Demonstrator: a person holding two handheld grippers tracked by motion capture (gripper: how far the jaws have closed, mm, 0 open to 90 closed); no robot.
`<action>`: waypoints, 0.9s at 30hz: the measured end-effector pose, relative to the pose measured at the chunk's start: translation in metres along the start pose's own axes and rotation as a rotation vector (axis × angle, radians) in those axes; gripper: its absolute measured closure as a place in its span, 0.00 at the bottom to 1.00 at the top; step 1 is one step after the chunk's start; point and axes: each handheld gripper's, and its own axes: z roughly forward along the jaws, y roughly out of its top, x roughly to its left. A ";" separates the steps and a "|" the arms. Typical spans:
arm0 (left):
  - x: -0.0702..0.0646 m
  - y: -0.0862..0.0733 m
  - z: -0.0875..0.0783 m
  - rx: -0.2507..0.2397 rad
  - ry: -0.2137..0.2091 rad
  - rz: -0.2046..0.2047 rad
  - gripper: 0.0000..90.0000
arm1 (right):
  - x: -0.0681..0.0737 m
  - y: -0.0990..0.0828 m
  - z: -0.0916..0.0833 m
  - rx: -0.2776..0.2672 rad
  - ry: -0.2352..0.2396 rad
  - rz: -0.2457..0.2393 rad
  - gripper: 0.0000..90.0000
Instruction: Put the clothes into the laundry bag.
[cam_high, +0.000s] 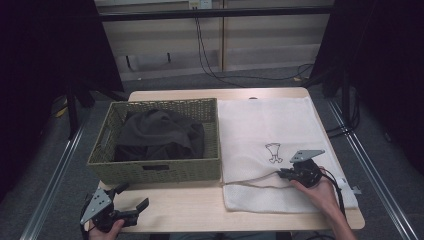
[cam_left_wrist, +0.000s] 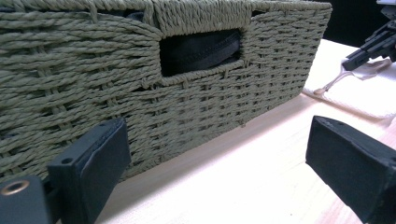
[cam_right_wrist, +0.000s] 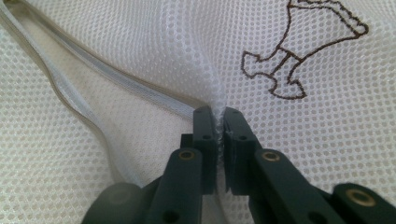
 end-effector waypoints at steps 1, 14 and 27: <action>-0.001 0.000 0.001 -0.001 -0.003 -0.007 0.07 | -0.001 0.000 0.000 -0.003 -0.001 0.002 0.97; 0.000 0.000 0.001 0.008 -0.004 -0.004 0.07 | -0.006 0.007 -0.022 -0.162 0.027 0.068 0.98; 0.001 0.000 0.000 0.020 -0.004 0.002 0.07 | -0.009 0.021 -0.036 -0.270 0.065 0.095 0.99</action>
